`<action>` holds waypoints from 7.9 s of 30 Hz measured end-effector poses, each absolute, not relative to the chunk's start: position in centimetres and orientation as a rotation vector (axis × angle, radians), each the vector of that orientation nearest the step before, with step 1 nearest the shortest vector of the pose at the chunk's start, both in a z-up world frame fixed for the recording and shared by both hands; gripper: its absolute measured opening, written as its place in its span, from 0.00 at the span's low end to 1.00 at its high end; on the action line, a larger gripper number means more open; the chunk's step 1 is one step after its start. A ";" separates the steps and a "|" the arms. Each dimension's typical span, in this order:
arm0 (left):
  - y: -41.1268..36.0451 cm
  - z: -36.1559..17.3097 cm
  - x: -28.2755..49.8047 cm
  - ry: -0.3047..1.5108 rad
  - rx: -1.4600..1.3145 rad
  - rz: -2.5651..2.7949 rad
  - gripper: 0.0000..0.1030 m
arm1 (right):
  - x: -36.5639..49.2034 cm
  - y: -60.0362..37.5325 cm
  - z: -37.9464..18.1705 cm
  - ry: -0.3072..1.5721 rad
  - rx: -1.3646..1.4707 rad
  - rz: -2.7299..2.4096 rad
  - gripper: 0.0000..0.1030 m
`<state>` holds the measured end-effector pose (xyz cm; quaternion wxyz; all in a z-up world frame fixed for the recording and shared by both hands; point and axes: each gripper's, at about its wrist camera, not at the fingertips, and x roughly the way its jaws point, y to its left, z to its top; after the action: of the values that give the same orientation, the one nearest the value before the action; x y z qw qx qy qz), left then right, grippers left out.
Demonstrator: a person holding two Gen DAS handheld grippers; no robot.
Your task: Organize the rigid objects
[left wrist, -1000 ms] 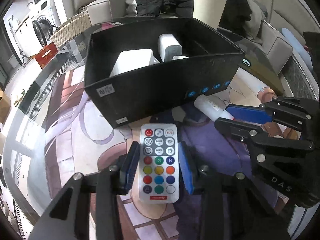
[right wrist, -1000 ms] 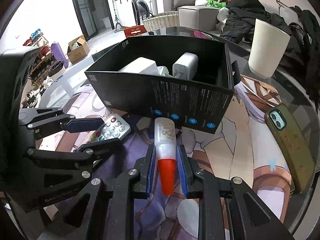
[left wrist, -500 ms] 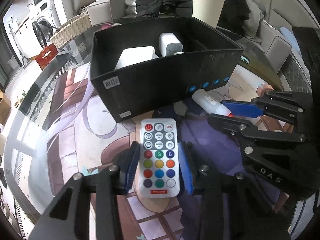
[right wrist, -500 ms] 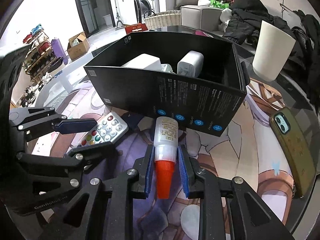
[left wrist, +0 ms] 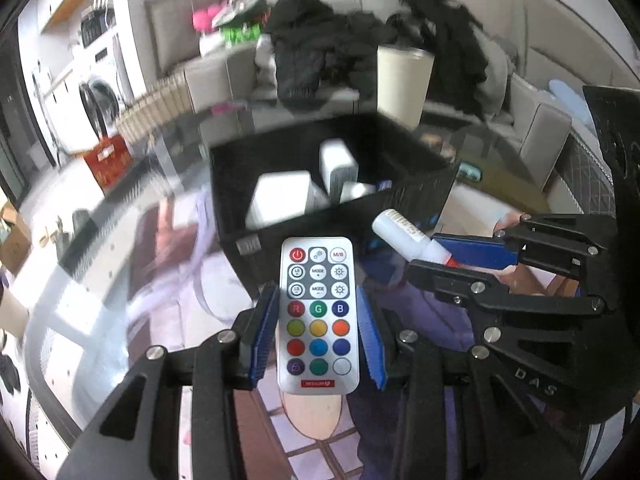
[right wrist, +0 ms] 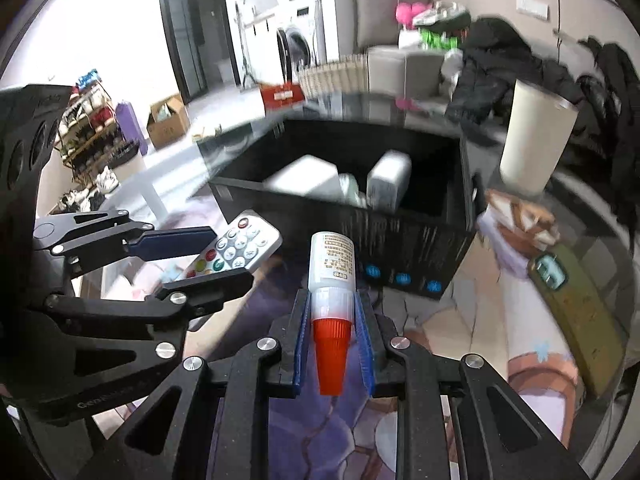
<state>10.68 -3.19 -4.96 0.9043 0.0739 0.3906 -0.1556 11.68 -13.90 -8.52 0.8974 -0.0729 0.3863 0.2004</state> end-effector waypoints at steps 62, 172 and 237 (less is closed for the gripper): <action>0.7 3.0 18.7 0.509 -0.036 -0.190 0.37 | 16.8 -13.3 -0.2 0.453 -0.096 0.289 0.20; 1.5 0.8 7.1 0.292 -0.038 -0.075 1.00 | 6.6 -16.4 -2.2 0.297 -0.042 0.241 0.99; 1.9 0.6 6.9 0.303 -0.050 -0.083 1.00 | 6.6 -17.0 -2.2 0.298 -0.018 0.236 0.99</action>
<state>6.89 1.93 0.63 0.9874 -0.0247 0.1507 -0.0412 6.61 -16.97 -2.24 0.9819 -0.0088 0.1480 0.1175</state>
